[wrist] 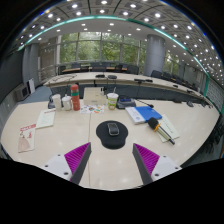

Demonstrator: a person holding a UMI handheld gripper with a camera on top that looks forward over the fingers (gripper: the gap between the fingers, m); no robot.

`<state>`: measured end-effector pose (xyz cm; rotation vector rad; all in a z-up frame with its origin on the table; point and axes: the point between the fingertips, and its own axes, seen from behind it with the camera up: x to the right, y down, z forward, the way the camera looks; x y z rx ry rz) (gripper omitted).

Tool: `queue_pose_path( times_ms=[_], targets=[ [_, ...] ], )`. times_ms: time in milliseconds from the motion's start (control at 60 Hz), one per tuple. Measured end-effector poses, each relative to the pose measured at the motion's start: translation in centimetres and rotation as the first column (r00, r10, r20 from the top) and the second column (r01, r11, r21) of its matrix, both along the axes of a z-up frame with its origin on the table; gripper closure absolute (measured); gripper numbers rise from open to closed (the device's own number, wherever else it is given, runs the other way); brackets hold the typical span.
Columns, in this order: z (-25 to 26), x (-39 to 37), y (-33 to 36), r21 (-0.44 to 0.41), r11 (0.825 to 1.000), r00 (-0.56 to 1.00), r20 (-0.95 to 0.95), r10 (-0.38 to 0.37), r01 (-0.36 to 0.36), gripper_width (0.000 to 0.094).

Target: Arrange mouse

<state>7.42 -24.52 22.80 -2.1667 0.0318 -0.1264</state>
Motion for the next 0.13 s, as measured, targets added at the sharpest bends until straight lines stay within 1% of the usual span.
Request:
queue_pose_path(
  times_ms=[133],
  targets=[
    [0.8,-0.24,-0.12,0.016,1.0,1.0,0.007,0.01,-0.01,0.0079]
  ],
)
